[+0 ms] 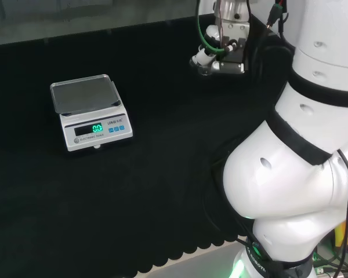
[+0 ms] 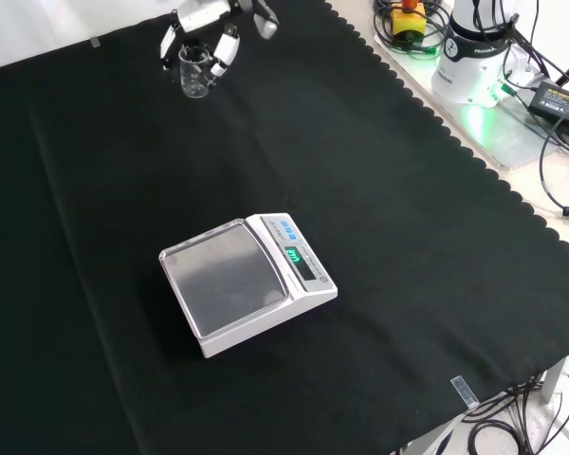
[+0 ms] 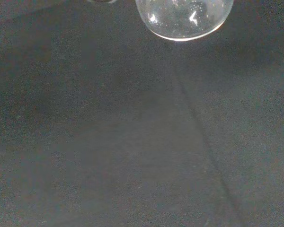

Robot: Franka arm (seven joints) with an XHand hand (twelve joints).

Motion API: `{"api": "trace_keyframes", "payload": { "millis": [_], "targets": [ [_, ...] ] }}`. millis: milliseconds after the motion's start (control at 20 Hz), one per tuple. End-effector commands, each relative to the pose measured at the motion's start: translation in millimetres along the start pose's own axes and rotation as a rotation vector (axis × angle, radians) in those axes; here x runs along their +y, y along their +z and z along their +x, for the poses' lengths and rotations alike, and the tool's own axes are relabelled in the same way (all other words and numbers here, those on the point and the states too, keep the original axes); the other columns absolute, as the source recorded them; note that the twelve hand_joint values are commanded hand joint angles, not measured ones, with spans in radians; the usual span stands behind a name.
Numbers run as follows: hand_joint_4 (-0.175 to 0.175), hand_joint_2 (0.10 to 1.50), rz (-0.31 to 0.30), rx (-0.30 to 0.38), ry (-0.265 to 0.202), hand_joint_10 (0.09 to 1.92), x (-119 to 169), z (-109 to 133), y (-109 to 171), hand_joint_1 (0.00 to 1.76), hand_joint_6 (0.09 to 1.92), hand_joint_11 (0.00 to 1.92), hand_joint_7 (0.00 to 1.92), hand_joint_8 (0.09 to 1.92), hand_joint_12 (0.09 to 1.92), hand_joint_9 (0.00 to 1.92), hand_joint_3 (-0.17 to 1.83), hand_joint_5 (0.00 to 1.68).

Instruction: Put the beaker on the electronic balance.

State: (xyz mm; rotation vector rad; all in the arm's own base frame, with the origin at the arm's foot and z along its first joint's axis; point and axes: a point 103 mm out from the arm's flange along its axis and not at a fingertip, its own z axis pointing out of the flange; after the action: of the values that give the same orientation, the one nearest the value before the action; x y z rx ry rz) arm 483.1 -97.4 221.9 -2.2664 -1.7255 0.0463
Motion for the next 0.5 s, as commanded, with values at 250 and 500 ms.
{"api": "trace_keyframes", "payload": {
  "millis": [250, 500],
  "targets": [
    [-0.175, 0.94, 0.028, -0.036, -0.058, 0.40, -23, 43, -4, 0.99, 0.87, 1.61, 0.82, 0.94, 0.56, 1.40, 0.50, 0.70],
    [-0.175, 0.93, 0.035, -0.020, -0.043, 0.40, -37, 111, 8, 0.99, 0.87, 1.61, 0.82, 0.94, 0.56, 1.40, 0.51, 0.70]
  ]
}}
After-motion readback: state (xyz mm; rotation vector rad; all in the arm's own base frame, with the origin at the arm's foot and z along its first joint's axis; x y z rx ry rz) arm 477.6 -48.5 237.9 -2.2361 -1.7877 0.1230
